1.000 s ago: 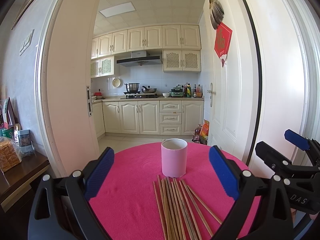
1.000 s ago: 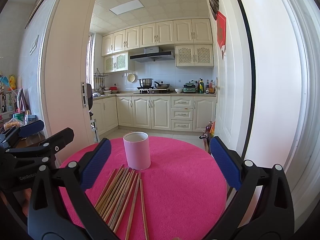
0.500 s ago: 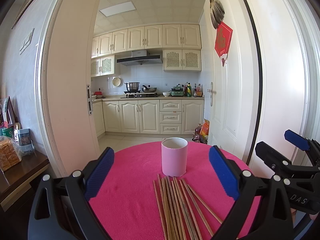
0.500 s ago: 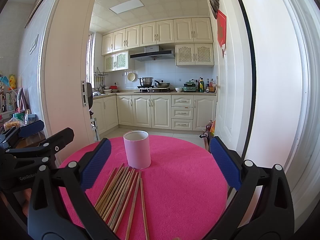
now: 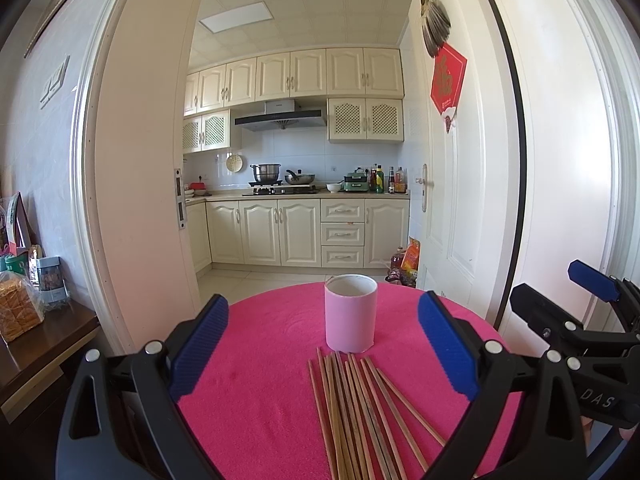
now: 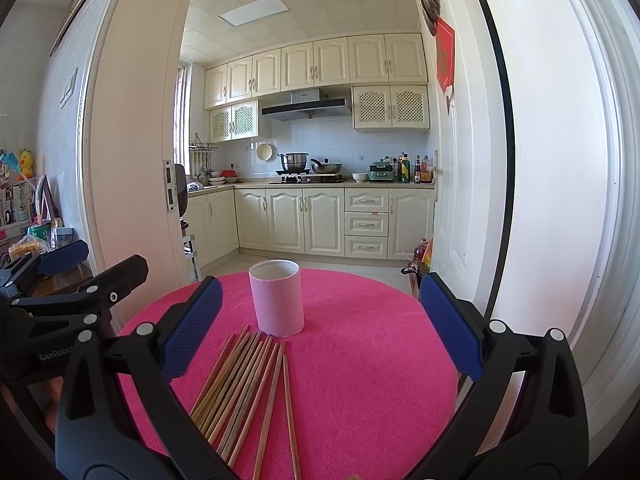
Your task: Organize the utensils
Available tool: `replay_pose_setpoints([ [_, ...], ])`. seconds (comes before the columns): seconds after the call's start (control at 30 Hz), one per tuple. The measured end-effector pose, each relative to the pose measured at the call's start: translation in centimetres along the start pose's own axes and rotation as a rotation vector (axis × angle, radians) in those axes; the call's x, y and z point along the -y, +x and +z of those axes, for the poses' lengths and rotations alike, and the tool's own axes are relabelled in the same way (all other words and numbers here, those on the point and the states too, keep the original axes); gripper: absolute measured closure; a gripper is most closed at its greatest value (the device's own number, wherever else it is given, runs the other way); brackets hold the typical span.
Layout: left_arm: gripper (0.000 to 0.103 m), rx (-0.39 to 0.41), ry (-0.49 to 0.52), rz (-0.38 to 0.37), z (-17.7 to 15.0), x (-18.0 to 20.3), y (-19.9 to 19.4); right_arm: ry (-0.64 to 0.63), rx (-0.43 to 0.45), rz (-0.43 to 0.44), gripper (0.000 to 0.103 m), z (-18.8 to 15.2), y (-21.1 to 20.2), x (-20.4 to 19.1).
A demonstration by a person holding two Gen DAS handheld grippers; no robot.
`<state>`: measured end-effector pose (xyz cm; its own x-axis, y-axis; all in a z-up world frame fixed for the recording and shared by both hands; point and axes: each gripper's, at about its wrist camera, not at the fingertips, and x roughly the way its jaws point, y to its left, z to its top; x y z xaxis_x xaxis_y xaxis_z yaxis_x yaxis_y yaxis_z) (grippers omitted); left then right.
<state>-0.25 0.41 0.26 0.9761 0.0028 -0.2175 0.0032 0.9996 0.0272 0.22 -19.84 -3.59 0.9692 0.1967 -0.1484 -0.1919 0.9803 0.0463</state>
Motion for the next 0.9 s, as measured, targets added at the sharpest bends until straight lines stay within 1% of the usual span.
replay_pose_setpoints([
  [0.57, 0.009, -0.002, 0.002, 0.007, -0.4, -0.5, -0.2, 0.018, -0.023, 0.011, 0.006, -0.4, 0.6, -0.5],
  [0.9, 0.009, -0.028, 0.000, 0.011, -0.8, -0.9, 1.1, 0.027, -0.054, 0.021, 0.006, -0.3, 1.5, -0.2],
])
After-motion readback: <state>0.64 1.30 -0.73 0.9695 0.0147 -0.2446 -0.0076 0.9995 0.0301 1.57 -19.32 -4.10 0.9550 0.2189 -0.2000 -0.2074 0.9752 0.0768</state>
